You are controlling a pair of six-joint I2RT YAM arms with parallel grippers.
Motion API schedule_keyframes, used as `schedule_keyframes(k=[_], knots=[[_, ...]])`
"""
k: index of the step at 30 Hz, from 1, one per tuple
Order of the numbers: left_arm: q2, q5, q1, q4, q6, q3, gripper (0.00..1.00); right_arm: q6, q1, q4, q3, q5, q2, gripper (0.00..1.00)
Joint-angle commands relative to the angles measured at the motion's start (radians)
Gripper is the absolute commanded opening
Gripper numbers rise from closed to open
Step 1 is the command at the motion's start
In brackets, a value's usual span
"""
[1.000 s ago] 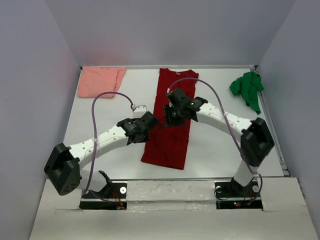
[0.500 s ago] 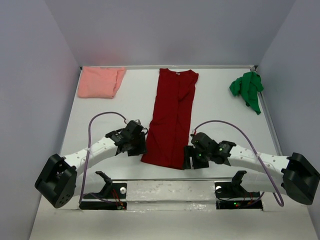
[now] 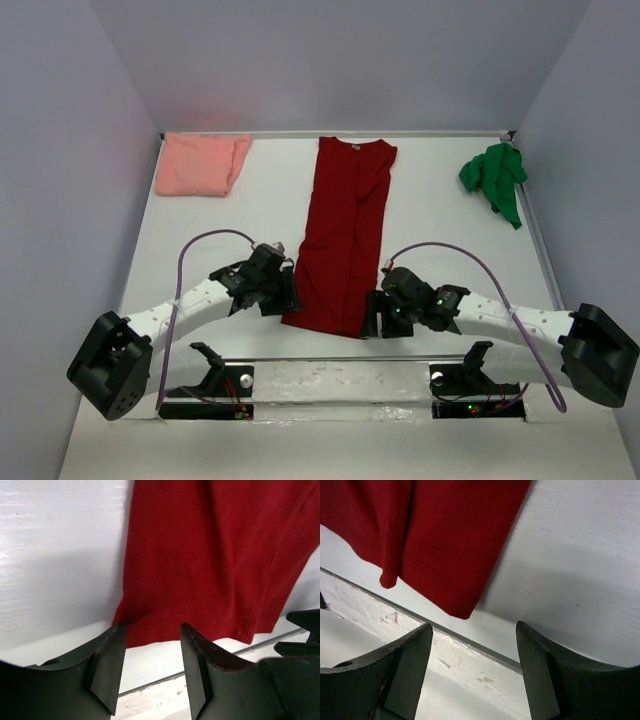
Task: Fold and stack the t-shirts
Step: Fold the tshirt
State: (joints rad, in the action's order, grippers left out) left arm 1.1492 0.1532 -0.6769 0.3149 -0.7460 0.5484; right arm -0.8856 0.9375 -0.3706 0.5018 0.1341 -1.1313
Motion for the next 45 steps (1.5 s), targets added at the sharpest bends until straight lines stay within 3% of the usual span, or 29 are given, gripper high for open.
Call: schedule_keyframes(k=[1, 7, 14, 27, 32, 36, 45], knots=[[0.053, -0.097, -0.013, 0.059, -0.042, 0.033, 0.56, -0.004, 0.009, 0.044, 0.043, -0.037, -0.015, 0.73], [0.132, -0.271, -0.085, 0.159, -0.114, 0.070, 0.55, -0.004, 0.009, 0.036, 0.052, -0.042, -0.016, 0.73], [0.141, -0.264, -0.087, 0.144, -0.112, 0.064, 0.55, -0.016, 0.009, 0.051, 0.027, -0.057, -0.010, 0.73], [0.123, -0.224, -0.101, 0.104, -0.115, 0.033, 0.47, -0.052, 0.009, 0.159, 0.055, -0.057, -0.232, 0.68], [0.112, -0.210, -0.102, 0.087, -0.116, 0.013, 0.29, -0.069, 0.009, 0.160, 0.070, -0.056, -0.251, 0.58], [0.110, -0.192, -0.102, 0.063, -0.115, 0.001, 0.02, -0.088, 0.018, 0.133, 0.070, -0.083, -0.213, 0.55], [0.093, -0.188, -0.105, 0.065, -0.110, 0.013, 0.00, -0.150, 0.083, 0.043, 0.125, -0.168, -0.265, 0.44]])
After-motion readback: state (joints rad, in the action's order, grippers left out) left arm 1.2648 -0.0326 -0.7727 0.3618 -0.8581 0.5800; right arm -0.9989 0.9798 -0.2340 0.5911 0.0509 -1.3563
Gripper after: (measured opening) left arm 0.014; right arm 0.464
